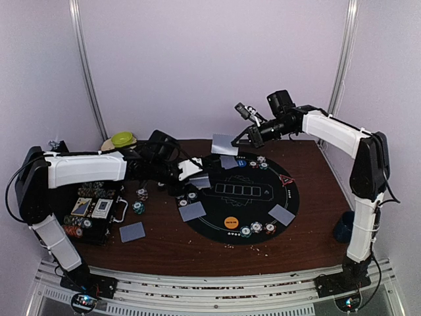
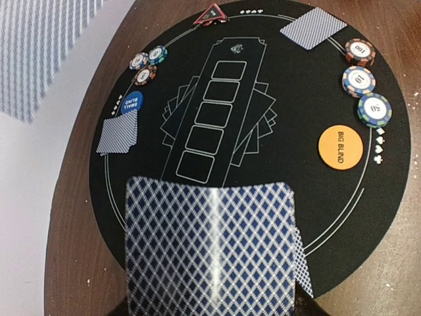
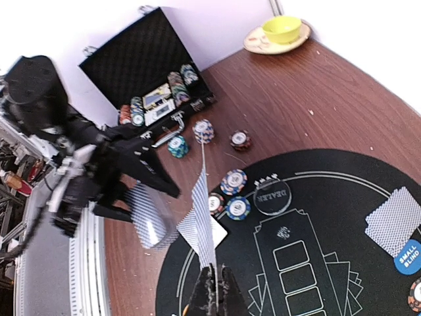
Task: Distribute texas hold em gaming equipment
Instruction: Distribute the poker card in the dealer area.
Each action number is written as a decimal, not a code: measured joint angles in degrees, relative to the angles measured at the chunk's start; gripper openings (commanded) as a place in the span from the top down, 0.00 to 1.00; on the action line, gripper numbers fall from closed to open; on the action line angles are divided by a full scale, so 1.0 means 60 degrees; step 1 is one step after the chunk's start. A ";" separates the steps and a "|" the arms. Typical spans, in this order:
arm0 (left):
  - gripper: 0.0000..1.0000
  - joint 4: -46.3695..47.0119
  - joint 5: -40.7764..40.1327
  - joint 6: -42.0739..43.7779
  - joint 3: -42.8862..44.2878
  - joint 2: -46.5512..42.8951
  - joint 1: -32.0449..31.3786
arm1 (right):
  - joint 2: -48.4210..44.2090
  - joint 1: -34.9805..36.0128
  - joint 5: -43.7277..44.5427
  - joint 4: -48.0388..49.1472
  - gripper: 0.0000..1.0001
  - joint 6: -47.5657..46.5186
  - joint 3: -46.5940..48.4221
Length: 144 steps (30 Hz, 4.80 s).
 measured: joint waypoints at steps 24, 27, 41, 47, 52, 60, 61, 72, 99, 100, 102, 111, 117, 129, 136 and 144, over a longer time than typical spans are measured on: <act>0.96 -0.0120 0.0892 0.0284 -0.0022 -0.0652 0.0000 | 0.4743 0.2215 0.0401 -0.3595 1.00 -0.2433 0.3446; 0.96 -0.0131 0.0918 0.0288 -0.0022 -0.0652 0.0000 | 0.4925 0.2222 0.0262 -0.3770 1.00 -0.2626 0.3559; 0.96 -0.0138 0.0980 0.0288 -0.0025 -0.0652 0.0000 | 0.5635 0.2393 -0.0182 -0.3869 1.00 -0.2648 0.3854; 0.96 -0.0138 0.0984 0.0288 -0.0025 -0.0652 0.0000 | 0.5719 0.2426 -0.0288 -0.3687 1.00 -0.2422 0.3858; 0.96 -0.0138 0.0984 0.0288 -0.0025 -0.0652 0.0000 | 0.5854 0.2444 -0.0375 -0.3544 1.00 -0.2237 0.3858; 0.96 -0.0138 0.0984 0.0288 -0.0025 -0.0652 0.0000 | 0.5985 0.2492 -0.0382 -0.3162 0.93 -0.1763 0.3858; 0.96 -0.0138 0.0987 0.0288 -0.0025 -0.0652 0.0000 | 0.5992 0.2488 -0.0379 -0.3144 0.91 -0.1723 0.3858; 0.96 -0.0138 0.0987 0.0288 -0.0029 -0.0652 0.0000 | 0.6007 0.2492 -0.0029 -0.3049 0.65 -0.1512 0.4054; 0.96 -0.0142 0.0987 0.0291 -0.0073 -0.0652 0.0000 | 0.5151 0.2521 0.1993 -0.2656 0.37 -0.0914 0.4098; 0.96 -0.0142 0.0987 0.0291 -0.0073 -0.0652 0.0000 | 0.5042 0.2521 0.1989 -0.2630 0.36 -0.0918 0.4098; 0.96 -0.0142 0.0987 0.0291 -0.0073 -0.0652 0.0000 | 0.4896 0.2521 0.1942 -0.2608 0.36 -0.0933 0.4098; 0.96 -0.0142 0.0987 0.0291 -0.0073 -0.0652 0.0000 | 0.4860 0.2524 0.1807 -0.2805 0.37 -0.0984 0.4069; 0.96 -0.0146 0.0987 0.0291 -0.0073 -0.0652 0.0000 | 0.4863 0.2524 0.1770 -0.2914 0.38 -0.1016 0.3865; 0.96 -0.0142 0.0984 0.0295 -0.0073 -0.0652 0.0000 | 0.4863 0.2524 0.1792 -0.3158 0.36 -0.1180 0.3781; 0.96 -0.0142 0.0984 0.0299 -0.0073 -0.0634 0.0000 | 0.4867 0.2535 0.2616 -0.2390 0.30 -0.0630 0.3778; 0.96 -0.0146 0.0987 0.0346 -0.0073 -0.0623 0.0000 | 0.5144 0.2535 0.3293 -0.1730 0.28 -0.0186 0.3745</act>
